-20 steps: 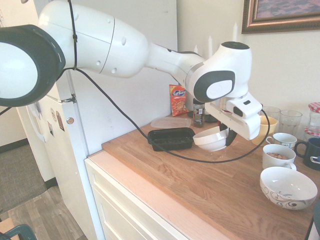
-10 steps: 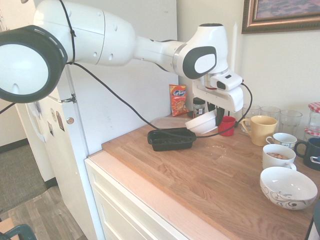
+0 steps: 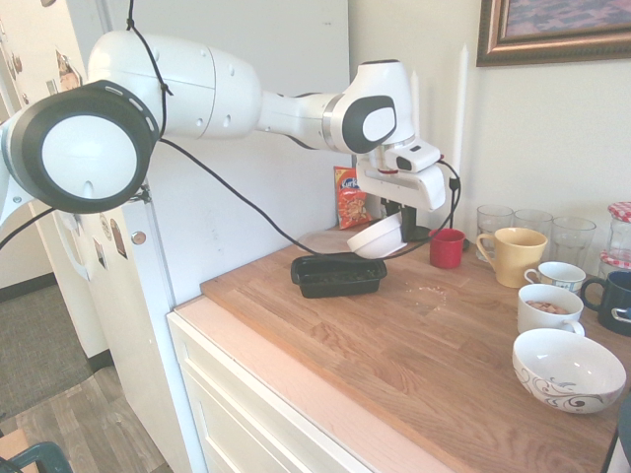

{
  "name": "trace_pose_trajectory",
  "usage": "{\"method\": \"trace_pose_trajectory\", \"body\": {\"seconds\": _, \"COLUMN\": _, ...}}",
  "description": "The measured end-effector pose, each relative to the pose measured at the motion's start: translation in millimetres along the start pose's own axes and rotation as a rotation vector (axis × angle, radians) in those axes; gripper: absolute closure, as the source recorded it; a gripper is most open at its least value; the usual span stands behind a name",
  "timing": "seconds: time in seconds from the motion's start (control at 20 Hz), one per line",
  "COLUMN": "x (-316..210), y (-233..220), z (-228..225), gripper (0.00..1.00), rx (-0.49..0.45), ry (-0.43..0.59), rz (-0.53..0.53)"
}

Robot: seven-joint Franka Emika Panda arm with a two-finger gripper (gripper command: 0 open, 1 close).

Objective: Put the cereal into the box

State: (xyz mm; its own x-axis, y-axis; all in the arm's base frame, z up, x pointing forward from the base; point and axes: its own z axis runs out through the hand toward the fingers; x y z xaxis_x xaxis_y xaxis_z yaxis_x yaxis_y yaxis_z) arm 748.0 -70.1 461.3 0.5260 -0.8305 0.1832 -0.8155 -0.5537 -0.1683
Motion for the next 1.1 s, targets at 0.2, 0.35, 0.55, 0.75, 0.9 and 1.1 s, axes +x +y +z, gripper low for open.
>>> {"method": "trace_pose_trajectory", "body": {"seconds": 0.2, "x": -16.9, "y": -13.4, "z": -0.9, "gripper": 1.0, "rx": -0.019, "ry": 0.011, "rz": -0.016}}
{"method": "trace_pose_trajectory", "body": {"seconds": 0.35, "x": -22.3, "y": -16.4, "z": -1.6, "gripper": 1.0, "rx": -0.04, "ry": 0.024, "rz": -0.03}}
{"method": "trace_pose_trajectory", "body": {"seconds": 0.55, "x": -23.9, "y": -16.7, "z": -8.4, "gripper": 1.0, "rx": -0.066, "ry": 0.041, "rz": -0.047}}
{"method": "trace_pose_trajectory", "body": {"seconds": 0.75, "x": -35.6, "y": -23.2, "z": -12.9, "gripper": 1.0, "rx": -0.118, "ry": 0.068, "rz": -0.093}}
{"method": "trace_pose_trajectory", "body": {"seconds": 0.9, "x": -47.5, "y": -28.4, "z": -10.3, "gripper": 1.0, "rx": -0.16, "ry": 0.082, "rz": -0.126}}
{"method": "trace_pose_trajectory", "body": {"seconds": 1.1, "x": -55.8, "y": -34.9, "z": -8.1, "gripper": 1.0, "rx": -0.218, "ry": 0.121, "rz": -0.166}}
